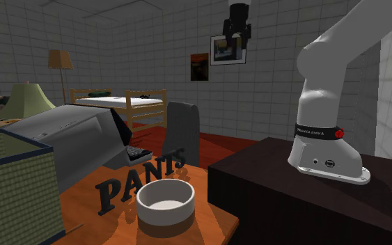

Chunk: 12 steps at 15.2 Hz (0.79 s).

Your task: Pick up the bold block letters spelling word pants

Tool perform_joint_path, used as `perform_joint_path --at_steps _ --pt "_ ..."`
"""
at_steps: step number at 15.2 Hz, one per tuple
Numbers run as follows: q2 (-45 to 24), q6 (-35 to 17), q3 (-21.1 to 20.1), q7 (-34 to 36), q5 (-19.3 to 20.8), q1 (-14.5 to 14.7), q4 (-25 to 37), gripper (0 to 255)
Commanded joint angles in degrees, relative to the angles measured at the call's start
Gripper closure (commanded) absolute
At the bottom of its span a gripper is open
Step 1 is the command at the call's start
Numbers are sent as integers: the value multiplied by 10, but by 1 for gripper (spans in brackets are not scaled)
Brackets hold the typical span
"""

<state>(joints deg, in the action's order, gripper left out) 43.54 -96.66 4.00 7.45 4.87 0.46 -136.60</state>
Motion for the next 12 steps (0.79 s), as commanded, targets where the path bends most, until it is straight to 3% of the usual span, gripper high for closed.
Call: perform_joint_path --at_steps 1,12 --pt "0 0 0 0 0 0 0 0" --pt "-20 -152 -118 240 -86 1 -149 0"
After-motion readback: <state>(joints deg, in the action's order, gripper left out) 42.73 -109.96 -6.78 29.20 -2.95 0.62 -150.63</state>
